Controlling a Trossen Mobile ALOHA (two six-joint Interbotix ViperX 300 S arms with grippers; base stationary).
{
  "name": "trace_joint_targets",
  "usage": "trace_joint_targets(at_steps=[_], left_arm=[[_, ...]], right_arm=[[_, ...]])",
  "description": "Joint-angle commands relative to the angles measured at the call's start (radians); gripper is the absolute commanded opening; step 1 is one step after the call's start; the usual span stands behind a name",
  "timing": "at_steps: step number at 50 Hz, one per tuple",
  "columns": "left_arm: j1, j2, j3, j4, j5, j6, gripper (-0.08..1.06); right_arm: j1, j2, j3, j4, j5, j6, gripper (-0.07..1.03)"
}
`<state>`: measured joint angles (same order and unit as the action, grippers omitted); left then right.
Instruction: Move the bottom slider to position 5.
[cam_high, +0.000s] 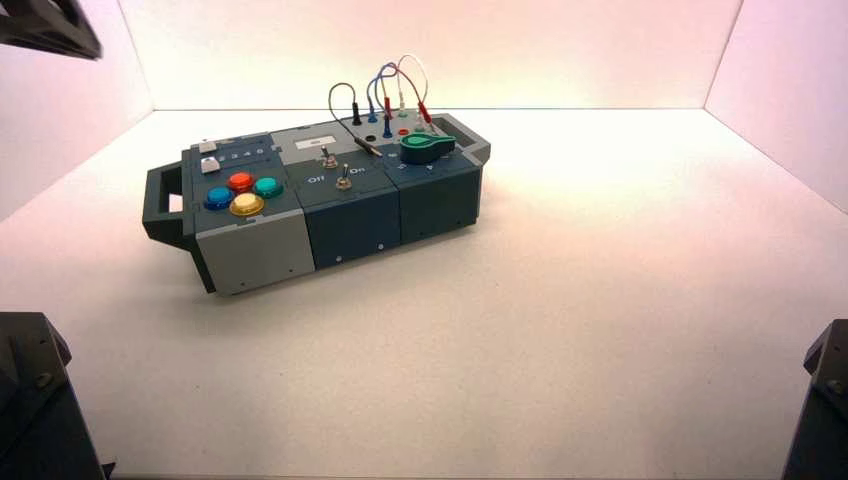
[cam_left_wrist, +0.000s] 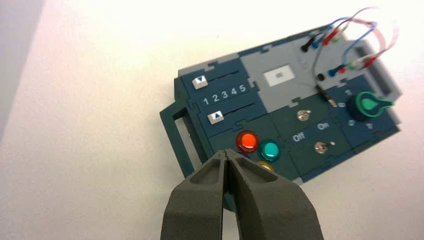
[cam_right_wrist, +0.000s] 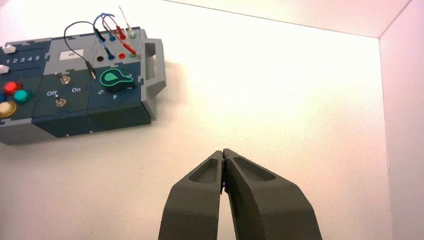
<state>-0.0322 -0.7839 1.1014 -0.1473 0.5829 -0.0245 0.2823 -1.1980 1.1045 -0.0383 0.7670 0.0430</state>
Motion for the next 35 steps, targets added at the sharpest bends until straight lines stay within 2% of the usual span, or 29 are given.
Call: trace_joint_targets(at_steps=[1, 18, 35], left_arm=[[0.008, 0.101, -0.075, -0.003, -0.029, 0.000, -0.03], [0.003, 0.402, -0.181, -0.003, -0.060, 0.000, -0.03], [-0.003, 0.580, -0.230, -0.014, -0.089, -0.005, -0.03]], right_arm=[[0.005, 0.006, -0.012, 0.003, -0.008, 0.000, -0.02], [0.005, -0.008, -0.012, 0.003, -0.006, 0.002, -0.02], [0.005, -0.015, -0.014, 0.003, -0.006, 0.002, -0.02]])
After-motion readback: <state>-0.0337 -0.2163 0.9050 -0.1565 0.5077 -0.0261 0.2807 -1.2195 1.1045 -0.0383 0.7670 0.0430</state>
